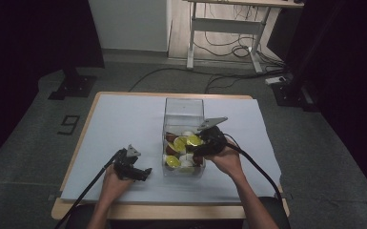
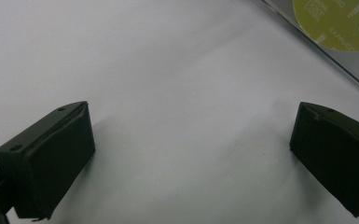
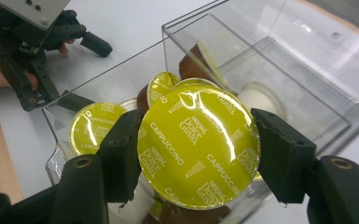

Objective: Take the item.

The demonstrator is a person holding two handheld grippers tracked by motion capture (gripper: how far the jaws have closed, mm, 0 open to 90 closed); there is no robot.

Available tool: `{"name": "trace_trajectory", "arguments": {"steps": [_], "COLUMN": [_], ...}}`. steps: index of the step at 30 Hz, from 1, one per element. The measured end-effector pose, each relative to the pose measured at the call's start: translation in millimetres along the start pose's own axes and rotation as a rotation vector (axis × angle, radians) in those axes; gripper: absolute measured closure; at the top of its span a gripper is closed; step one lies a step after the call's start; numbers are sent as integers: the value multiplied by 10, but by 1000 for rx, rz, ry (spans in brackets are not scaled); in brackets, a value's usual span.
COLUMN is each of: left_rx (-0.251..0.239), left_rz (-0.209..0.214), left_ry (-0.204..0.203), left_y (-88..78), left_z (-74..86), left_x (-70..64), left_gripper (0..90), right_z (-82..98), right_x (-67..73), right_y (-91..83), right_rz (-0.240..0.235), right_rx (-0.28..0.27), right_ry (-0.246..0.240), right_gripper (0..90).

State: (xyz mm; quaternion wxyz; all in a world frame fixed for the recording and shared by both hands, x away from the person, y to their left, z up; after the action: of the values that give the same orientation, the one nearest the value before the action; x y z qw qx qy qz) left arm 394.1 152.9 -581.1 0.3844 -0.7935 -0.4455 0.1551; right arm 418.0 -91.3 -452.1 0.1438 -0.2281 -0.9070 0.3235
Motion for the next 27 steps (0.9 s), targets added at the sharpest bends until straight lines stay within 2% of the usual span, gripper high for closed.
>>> {"name": "trace_trajectory", "arguments": {"steps": [15,27], "left_rx": [0,0], "left_rz": [0,0], "left_ry": [0,0], "left_y": [0,0], "left_z": [0,0], "left_x": [0,0], "left_gripper": [0,0], "right_z": [61,118], "right_x": [-193,-324], "right_y": [-192,-315], "right_rz": [83,123], "right_rx": [-10,-20], "right_ry": [19,42], "right_gripper": [376,375]}}
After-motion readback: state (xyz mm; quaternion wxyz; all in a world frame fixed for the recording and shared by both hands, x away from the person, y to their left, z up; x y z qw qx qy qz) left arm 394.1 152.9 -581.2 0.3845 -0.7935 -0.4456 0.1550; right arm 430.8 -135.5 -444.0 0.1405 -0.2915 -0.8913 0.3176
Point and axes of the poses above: each handheld gripper's, and its own axes: y roughly forward along the jaws, z roughly out of its underside, x roughly to its left, the point moved 7 cm from there along y, roughly forward along the jaws, and after that the axes turned 8 degrees about -z, right-handed, at the moved point
